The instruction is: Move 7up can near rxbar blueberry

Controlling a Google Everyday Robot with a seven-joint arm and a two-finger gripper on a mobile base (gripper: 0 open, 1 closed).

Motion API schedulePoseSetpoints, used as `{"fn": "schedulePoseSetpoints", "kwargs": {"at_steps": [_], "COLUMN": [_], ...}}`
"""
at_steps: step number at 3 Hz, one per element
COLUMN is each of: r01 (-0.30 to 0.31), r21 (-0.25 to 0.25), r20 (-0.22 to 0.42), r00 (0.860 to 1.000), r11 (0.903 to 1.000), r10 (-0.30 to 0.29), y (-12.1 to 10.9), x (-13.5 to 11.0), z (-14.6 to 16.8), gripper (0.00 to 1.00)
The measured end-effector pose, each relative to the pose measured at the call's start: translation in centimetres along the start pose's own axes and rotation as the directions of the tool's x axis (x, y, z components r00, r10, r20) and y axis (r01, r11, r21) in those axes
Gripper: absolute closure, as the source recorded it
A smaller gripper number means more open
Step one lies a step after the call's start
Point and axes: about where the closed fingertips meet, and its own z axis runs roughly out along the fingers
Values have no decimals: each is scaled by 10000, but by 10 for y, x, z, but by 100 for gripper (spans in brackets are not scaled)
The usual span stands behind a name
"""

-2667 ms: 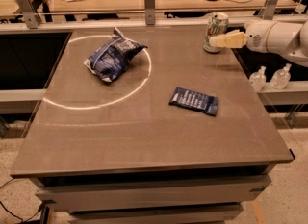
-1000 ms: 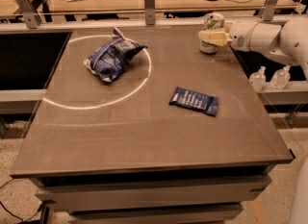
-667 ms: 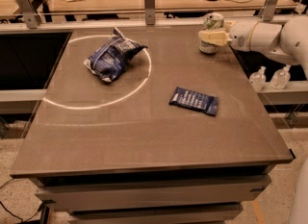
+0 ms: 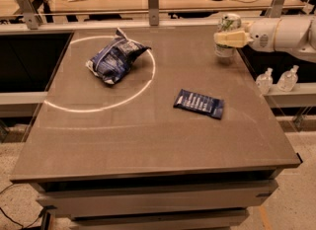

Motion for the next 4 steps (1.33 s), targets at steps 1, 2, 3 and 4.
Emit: {"fn": "schedulePoseSetpoints", "kwargs": {"at_steps": [1, 2, 3, 4], "r01": [-240, -443, -467, -567], "r21": [-492, -1556, -1633, -1595], "r20": [189, 945, 901, 846], "r00": [9995, 9937, 9940, 9939], "r11": [9985, 9868, 9855, 9856], "r10": [250, 595, 621, 709], "y": [31, 100, 102, 116], "x": [-14, -18, -17, -12], "z": [-22, -42, -38, -36], "gripper": [100, 100, 100, 100]}}
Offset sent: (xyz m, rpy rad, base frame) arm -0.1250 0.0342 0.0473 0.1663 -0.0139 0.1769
